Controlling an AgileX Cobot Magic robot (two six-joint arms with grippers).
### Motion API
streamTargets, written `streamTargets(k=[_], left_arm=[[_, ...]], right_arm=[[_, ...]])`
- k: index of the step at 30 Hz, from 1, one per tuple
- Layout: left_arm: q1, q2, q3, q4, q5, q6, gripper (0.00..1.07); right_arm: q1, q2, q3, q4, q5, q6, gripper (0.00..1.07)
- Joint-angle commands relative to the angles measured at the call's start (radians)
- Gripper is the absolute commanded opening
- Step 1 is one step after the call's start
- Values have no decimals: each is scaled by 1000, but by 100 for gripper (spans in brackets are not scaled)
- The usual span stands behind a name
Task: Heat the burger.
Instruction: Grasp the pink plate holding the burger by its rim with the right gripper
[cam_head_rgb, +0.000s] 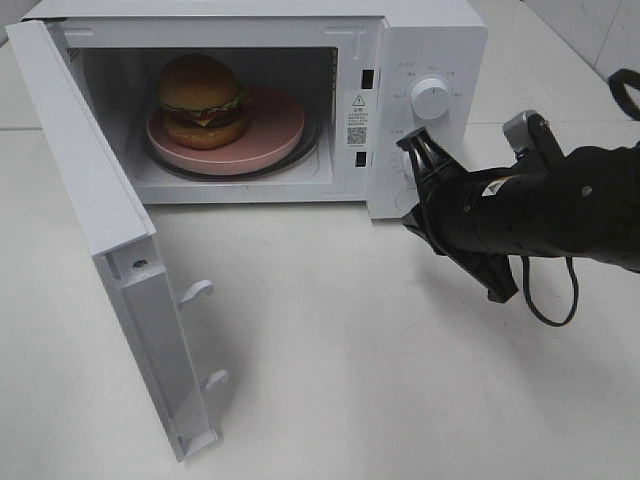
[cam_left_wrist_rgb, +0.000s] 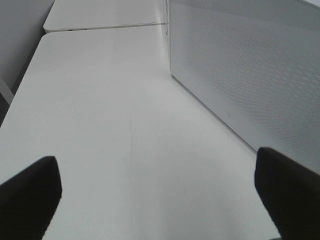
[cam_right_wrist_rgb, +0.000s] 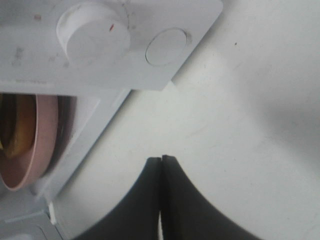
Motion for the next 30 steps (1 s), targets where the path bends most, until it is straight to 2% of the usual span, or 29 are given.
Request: streamTargets(k=[1, 8, 10, 14, 16, 19, 25, 30], left_arm=[[2, -22, 2, -7, -8, -1, 104], [2, -22, 2, -7, -8, -1, 104], [2, -22, 2, -7, -8, -1, 104], [2, -22, 2, -7, -8, -1, 104], [2, -22, 2, -7, -8, -1, 104], [2, -22, 2, -7, -8, -1, 104], [2, -22, 2, -7, -8, -1, 104], [2, -22, 2, -7, -8, -1, 104]], right_arm=[[0, -40, -1, -56, 137, -161, 1], [0, -90, -5, -83, 291, -366, 2], [0, -100, -27, -85, 395, -492, 2], [0, -101, -66, -111, 517, -598, 2], [0, -101, -94, -144, 581, -651, 2], [0, -101, -153, -279, 753, -703, 3], [0, -101, -200, -379, 862, -777, 3], [0, -101, -251, -455, 1019, -1035, 4]])
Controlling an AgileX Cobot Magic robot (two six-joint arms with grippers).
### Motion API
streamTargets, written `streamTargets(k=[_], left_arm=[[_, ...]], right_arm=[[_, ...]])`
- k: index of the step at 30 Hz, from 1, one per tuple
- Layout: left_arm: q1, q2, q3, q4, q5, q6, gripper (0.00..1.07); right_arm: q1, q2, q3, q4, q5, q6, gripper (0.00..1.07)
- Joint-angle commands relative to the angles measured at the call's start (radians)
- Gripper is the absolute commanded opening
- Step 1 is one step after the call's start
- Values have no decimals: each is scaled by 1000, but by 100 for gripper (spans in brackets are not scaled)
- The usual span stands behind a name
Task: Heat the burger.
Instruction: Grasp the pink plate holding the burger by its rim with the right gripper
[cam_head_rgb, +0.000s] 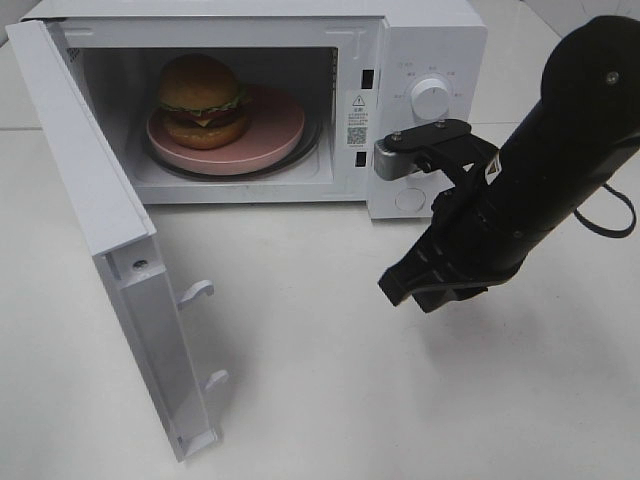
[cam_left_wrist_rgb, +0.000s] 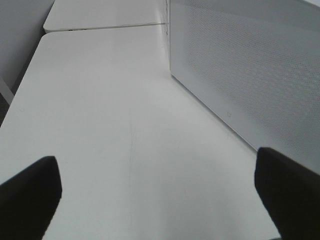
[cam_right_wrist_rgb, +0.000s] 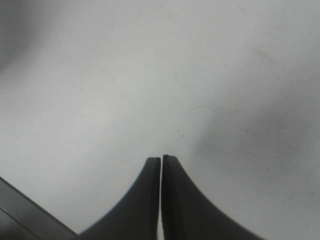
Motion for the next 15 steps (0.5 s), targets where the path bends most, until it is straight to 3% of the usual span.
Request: streamTargets(k=[1, 15], left_arm=[[2, -22, 2, -7, -8, -1, 104], [2, -22, 2, -7, -8, -1, 104]], right_arm=[[0, -8, -13, -25, 53, -88, 4], [0, -8, -47, -95, 117, -791, 7]])
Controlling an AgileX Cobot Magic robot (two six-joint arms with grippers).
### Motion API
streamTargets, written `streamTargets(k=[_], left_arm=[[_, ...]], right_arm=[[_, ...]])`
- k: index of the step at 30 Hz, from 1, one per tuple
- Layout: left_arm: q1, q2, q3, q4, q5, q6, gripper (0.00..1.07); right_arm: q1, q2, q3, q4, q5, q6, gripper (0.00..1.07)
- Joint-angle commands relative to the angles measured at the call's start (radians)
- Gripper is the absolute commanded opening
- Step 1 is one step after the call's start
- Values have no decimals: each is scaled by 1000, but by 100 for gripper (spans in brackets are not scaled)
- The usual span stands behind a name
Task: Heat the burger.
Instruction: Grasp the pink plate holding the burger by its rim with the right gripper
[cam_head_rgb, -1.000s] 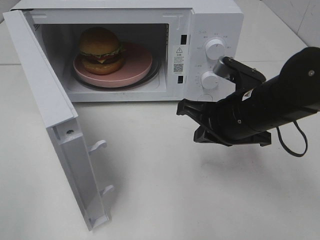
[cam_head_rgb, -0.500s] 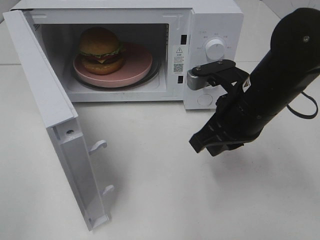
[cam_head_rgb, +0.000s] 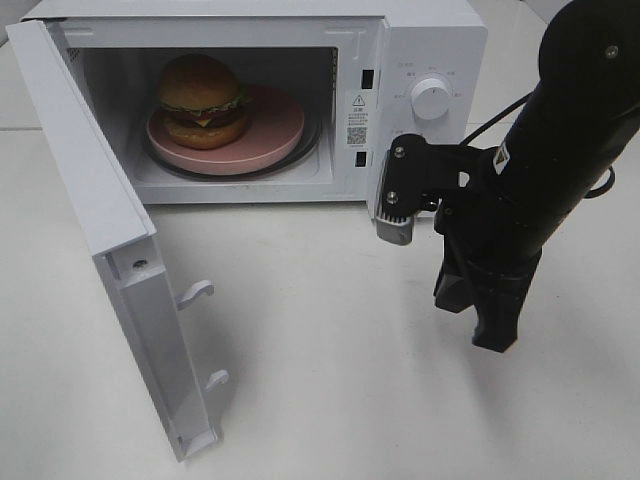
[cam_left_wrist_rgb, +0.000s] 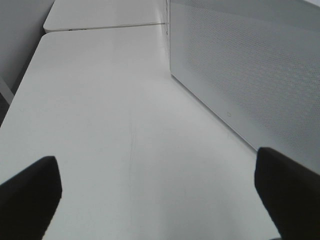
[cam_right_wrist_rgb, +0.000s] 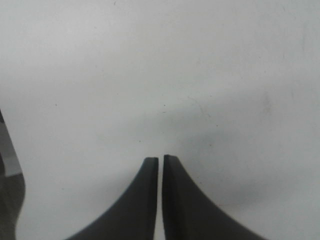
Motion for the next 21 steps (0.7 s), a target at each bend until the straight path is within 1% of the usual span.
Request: streamTargets(k=[1, 3, 5, 6, 7, 8, 10, 11, 16, 17, 18, 20, 21], left_arm=[[2, -22, 2, -7, -8, -1, 104], [2, -22, 2, -7, -8, -1, 104], [2, -22, 2, -7, -8, -1, 104], [2, -22, 2, -7, -8, -1, 104], [2, -22, 2, -7, -8, -1, 104], [2, -22, 2, -7, -8, -1, 104], [2, -22, 2, -7, -8, -1, 104], [2, -22, 2, -7, -8, -1, 104], [2, -22, 2, -7, -8, -1, 104], [2, -22, 2, -7, -8, -1, 104], [2, -22, 2, -7, -8, -1, 104], [2, -22, 2, -7, -8, -1, 104], [2, -22, 2, -7, -8, -1, 104]], right_arm=[[0, -8, -4, -22, 7, -156, 7], [0, -8, -4, -58, 4, -309, 10], [0, -8, -4, -67, 4, -334, 11], [0, -8, -4, -97, 4, -367, 12], [0, -8, -4, -97, 4, -367, 12], [3, -8, -4, -142, 4, -399, 14], [3, -8, -4, -161, 4, -414, 15], [3, -8, -6, -199, 4, -436, 16], [3, -8, -19, -227, 3, -443, 20], [3, -8, -25, -227, -4, -449, 24], [3, -8, -25, -227, -4, -449, 24], [3, -8, -26, -227, -23, -451, 36], [3, -8, -26, -227, -23, -451, 36]])
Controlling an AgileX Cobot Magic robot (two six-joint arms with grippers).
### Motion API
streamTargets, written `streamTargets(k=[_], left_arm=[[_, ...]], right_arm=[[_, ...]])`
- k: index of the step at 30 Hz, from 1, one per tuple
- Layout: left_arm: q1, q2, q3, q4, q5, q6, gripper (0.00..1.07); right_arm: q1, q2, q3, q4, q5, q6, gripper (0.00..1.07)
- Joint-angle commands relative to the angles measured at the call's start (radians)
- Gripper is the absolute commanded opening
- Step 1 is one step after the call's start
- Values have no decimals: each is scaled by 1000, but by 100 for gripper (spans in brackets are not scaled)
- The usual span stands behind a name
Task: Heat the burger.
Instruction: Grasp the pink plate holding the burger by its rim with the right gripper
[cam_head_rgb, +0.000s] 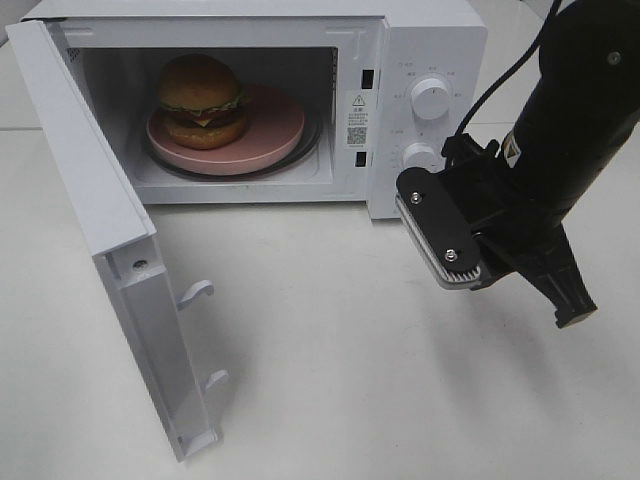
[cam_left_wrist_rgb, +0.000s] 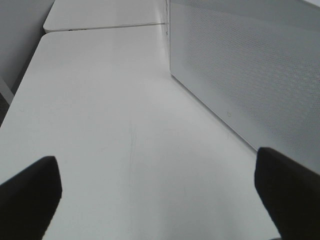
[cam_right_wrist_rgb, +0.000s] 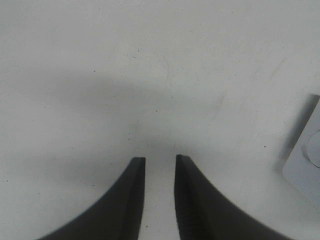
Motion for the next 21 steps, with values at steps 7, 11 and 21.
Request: streamTargets(k=[7, 11, 21], left_arm=[[2, -22, 2, -7, -8, -1, 104], [2, -22, 2, -7, -8, -1, 104], [2, -22, 2, -7, -8, -1, 104]], right_arm=[[3, -8, -6, -2, -80, 26, 78], [3, -8, -6, -2, -86, 50, 88], [50, -1, -40, -29, -126, 51, 90]])
